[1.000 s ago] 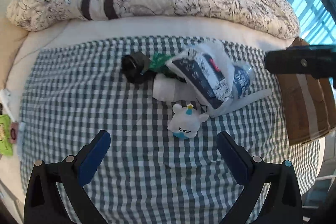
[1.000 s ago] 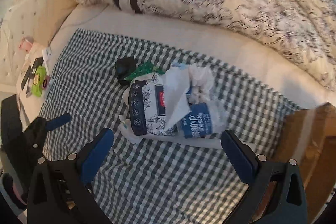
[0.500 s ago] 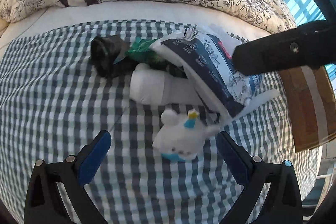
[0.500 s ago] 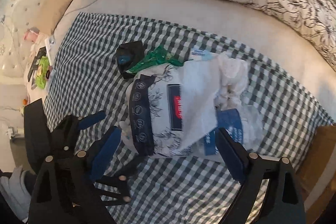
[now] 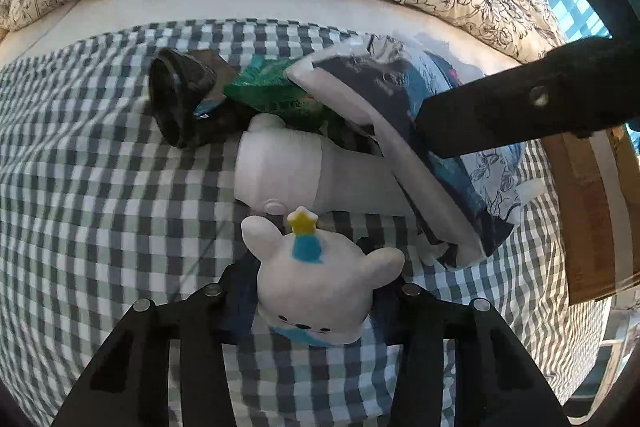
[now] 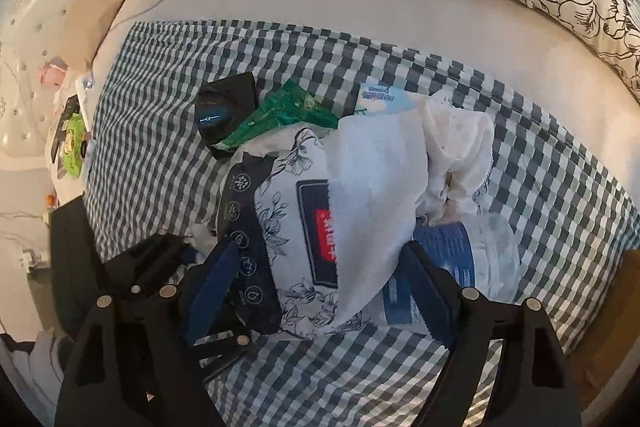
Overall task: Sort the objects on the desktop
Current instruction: 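Grasp the white plush toy with the left tool while the right tool grasps the patterned wipes pack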
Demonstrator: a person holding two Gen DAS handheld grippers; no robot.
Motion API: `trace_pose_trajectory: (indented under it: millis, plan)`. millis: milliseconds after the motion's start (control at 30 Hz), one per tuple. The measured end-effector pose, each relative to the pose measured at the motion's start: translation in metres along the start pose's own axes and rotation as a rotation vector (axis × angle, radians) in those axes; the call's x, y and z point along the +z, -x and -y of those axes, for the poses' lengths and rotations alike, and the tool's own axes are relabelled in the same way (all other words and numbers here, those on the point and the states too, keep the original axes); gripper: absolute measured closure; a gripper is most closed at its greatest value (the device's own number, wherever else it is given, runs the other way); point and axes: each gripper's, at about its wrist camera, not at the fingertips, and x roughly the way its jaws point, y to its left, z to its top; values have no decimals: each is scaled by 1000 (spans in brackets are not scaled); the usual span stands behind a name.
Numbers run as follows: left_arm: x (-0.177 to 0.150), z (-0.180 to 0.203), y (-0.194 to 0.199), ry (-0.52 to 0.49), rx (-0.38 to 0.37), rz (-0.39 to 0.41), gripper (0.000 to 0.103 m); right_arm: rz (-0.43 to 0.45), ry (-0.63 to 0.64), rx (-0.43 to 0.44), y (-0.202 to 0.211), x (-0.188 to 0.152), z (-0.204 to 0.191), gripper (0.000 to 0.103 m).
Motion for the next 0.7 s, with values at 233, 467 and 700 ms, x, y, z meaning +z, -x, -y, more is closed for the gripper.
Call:
trace_pose_trajectory:
  millis: [233, 467, 700]
  plan:
    - [3, -31, 26, 55, 21, 34, 57, -13, 32, -4, -10, 2, -18, 21]
    - [11, -56, 56, 92, 49, 80, 57, -73, 52, -28, -31, 3, -34, 53]
    - [18, -64, 81, 119, 53, 111, 57, -75, 26, 6, -19, 1, -28, 97]
